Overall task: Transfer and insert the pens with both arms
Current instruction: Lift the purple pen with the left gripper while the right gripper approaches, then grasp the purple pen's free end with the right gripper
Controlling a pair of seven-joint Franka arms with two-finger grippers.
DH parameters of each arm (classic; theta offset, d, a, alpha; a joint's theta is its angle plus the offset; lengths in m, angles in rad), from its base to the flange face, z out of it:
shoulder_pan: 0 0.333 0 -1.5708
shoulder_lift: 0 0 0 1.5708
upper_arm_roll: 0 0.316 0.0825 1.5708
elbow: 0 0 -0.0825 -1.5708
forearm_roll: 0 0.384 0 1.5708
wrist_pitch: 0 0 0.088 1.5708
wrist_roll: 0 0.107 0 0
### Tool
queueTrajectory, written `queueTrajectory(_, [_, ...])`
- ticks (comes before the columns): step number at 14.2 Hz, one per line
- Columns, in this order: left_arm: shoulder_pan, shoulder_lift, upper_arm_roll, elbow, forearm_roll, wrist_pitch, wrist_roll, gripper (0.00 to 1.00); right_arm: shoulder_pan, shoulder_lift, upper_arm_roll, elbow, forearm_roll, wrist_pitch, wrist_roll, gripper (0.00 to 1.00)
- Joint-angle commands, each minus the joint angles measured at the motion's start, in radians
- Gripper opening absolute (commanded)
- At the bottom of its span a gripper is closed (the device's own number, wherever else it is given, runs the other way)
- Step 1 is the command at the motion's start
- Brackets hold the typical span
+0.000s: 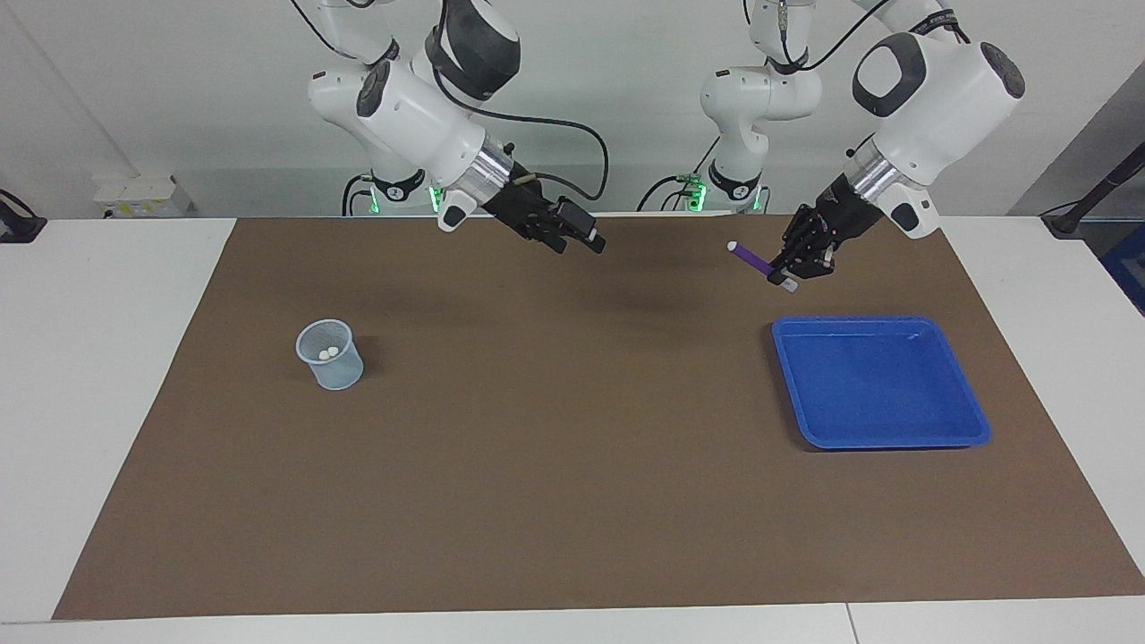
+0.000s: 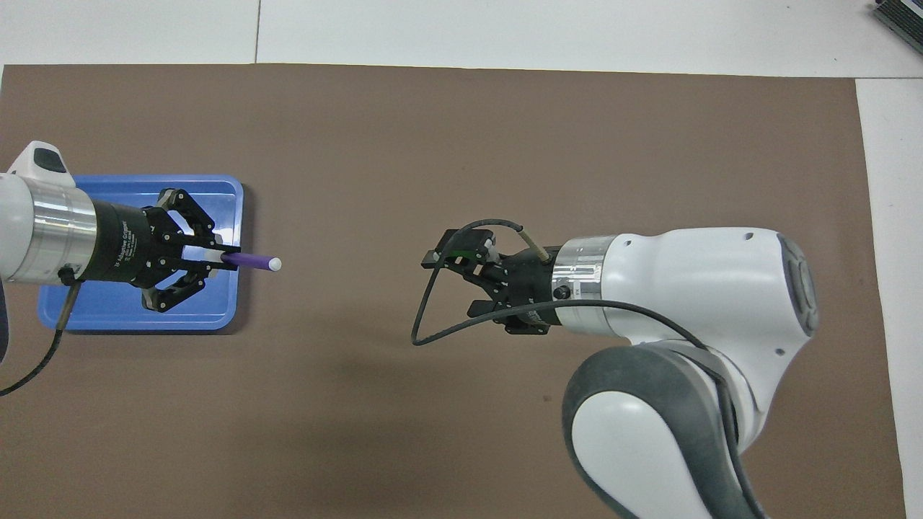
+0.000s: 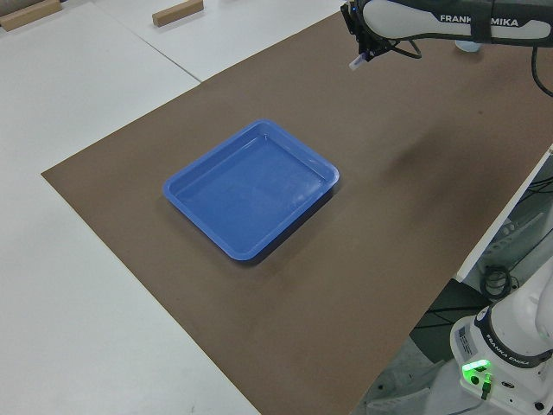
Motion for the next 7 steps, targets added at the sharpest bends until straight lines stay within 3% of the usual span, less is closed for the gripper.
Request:
queueTrajectory(1, [-0.057, -0.060, 0.014, -0.063, -0.035, 0.042, -0.106, 0.00, 0.065, 0.006, 0.003, -0.002, 0.027, 0.096, 0.082, 1.00])
queueTrajectory(7, [-0.129, -0.110, 0.014, -0.141, -0.041, 0.137, -0.276, 0.00, 0.148, 0.027, 0.003, 0.010, 0.028, 0.246, 0.170, 1.00])
